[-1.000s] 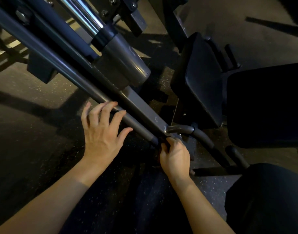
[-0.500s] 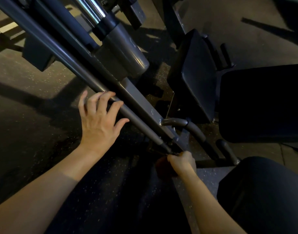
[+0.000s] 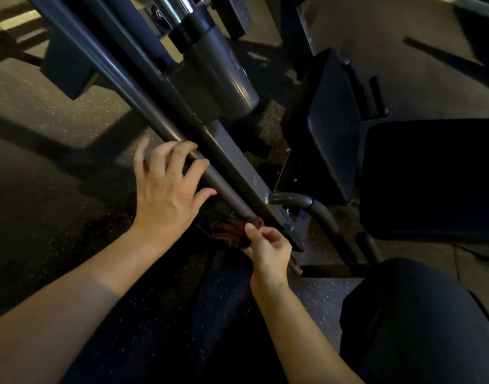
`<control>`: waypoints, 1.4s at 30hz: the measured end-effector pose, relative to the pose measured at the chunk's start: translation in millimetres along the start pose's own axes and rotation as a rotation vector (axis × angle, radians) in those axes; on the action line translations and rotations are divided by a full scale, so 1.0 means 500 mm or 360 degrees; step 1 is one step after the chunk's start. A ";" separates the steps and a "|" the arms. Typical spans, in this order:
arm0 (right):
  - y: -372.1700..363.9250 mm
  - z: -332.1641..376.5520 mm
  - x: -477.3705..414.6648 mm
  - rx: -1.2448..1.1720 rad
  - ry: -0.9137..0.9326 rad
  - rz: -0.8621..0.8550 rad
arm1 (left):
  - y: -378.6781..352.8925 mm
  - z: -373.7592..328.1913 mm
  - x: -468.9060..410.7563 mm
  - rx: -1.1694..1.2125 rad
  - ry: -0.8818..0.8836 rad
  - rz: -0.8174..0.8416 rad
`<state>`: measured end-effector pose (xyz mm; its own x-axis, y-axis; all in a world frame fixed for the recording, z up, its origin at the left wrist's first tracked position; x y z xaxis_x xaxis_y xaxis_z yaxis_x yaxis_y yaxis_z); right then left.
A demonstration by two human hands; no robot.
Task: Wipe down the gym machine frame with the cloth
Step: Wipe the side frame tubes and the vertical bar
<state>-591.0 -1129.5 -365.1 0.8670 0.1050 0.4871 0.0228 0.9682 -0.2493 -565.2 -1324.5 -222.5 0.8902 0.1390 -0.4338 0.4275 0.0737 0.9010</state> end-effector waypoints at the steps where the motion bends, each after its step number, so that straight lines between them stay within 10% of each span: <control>1: -0.018 0.018 0.002 0.0094 0.0096 0.0125 | 0.000 0.000 -0.001 -0.0010 0.0002 0.0005; 4: 0.009 0.044 0.005 0.0222 0.0223 0.0032 | 0.002 -0.001 -0.003 0.0012 0.0005 0.0009; 9: 0.193 -0.006 0.003 0.0348 -0.0150 -0.0855 | 0.002 -0.001 -0.004 0.0027 0.0032 0.0050; 16: 0.009 0.044 0.025 0.0526 0.0311 0.0223 | 0.015 -0.016 -0.005 -0.0063 -0.0037 0.0044; 24: 0.247 0.040 0.013 0.0343 0.0149 -0.0990 | -0.001 -0.064 -0.002 0.0056 -0.0155 0.0099; 37: 0.126 0.060 -0.058 0.1211 0.0801 -0.0493 | -0.029 -0.063 -0.001 0.0050 -0.0209 0.0093; 42: 0.210 0.017 -0.087 0.1372 0.0447 -0.0748 | -0.041 -0.089 -0.006 0.0037 -0.0309 0.0082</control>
<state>-630.6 -1030.4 -405.6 0.9506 -0.2776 0.1388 0.1210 0.7435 0.6577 -583.6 -1282.4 -240.0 0.9237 -0.0512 -0.3797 0.3821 0.0485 0.9229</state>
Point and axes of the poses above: each hand's wrist, its own x-axis away from the middle knuckle, its own y-axis out of the back of the hand, z = x × y, the point moved 8 cm from there along -x, towards the middle knuckle, and after that the axes turned 7 degrees about z, right-handed, at the moved point
